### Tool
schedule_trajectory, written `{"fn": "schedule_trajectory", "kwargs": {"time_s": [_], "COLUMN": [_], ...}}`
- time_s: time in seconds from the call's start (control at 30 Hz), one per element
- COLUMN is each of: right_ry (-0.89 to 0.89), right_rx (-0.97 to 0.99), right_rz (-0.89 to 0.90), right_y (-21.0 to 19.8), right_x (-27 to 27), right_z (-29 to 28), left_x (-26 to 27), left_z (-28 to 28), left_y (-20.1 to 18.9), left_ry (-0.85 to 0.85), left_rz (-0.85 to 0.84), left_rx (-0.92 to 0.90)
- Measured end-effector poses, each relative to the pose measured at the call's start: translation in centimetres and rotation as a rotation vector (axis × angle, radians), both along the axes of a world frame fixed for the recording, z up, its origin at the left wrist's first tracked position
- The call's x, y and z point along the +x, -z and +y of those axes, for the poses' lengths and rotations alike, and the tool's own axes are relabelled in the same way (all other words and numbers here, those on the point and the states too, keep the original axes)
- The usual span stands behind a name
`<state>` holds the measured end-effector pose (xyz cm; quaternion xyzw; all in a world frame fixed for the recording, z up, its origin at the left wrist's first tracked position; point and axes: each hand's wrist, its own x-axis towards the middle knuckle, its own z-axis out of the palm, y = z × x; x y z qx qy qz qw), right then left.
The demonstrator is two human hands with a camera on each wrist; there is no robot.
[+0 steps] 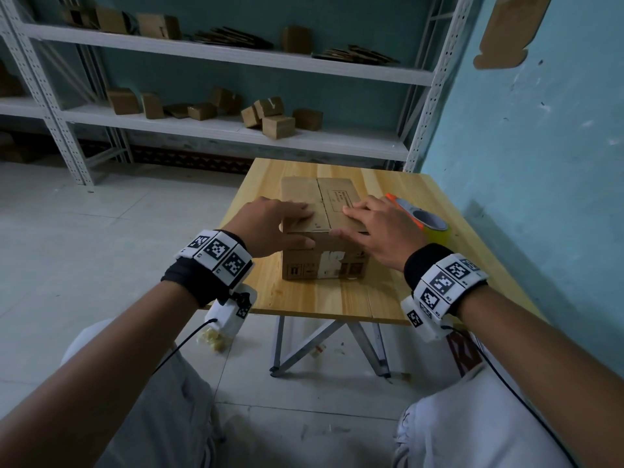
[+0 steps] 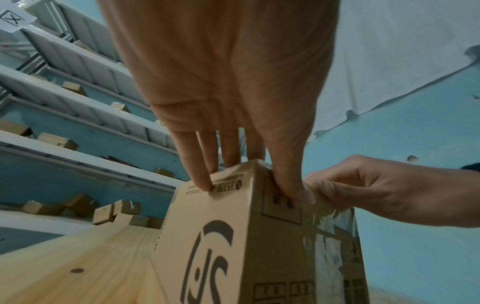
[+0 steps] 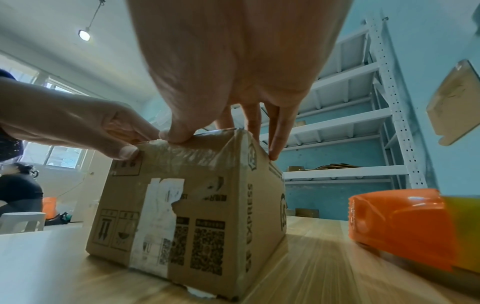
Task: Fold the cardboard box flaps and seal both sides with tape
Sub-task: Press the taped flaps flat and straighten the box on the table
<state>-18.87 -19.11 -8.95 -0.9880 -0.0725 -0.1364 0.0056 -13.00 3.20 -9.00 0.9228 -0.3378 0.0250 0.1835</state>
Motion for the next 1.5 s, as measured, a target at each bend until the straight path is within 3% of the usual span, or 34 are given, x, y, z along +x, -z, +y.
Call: {"fn": "schedule_trajectory", "kwargs": {"time_s": [0.67,0.77,0.9,1.0,1.5], "right_ry": [-0.020,-0.068,-0.164,-0.220,-0.252], "right_rx": [-0.032,0.114,0.352,0.447,0.541], "right_rz": [-0.014,0.028,0.218,0.296,0.144], "right_y": [1.1,1.0,0.3,0.4,1.9], "right_x": [-0.1,-0.2,-0.5,-0.3,0.3], "right_z": [-0.4,-1.7,-4.2,-5.1,-4.9], "left_x": [-0.5,-0.1,0.8,1.4,1.8], "left_z": [-0.5,0.2,1.7,2.2,1.6], "left_y": [0.7,0.1,-0.8,-0.6,1.0], "left_ry": [-0.038,0.036,0.124,0.173,0.153], "left_rz": [-0.053,0.026,0.330,0.404,0.185], "left_rx": [-0.108,-0.080,-0.153,-0.170,-0.265]}}
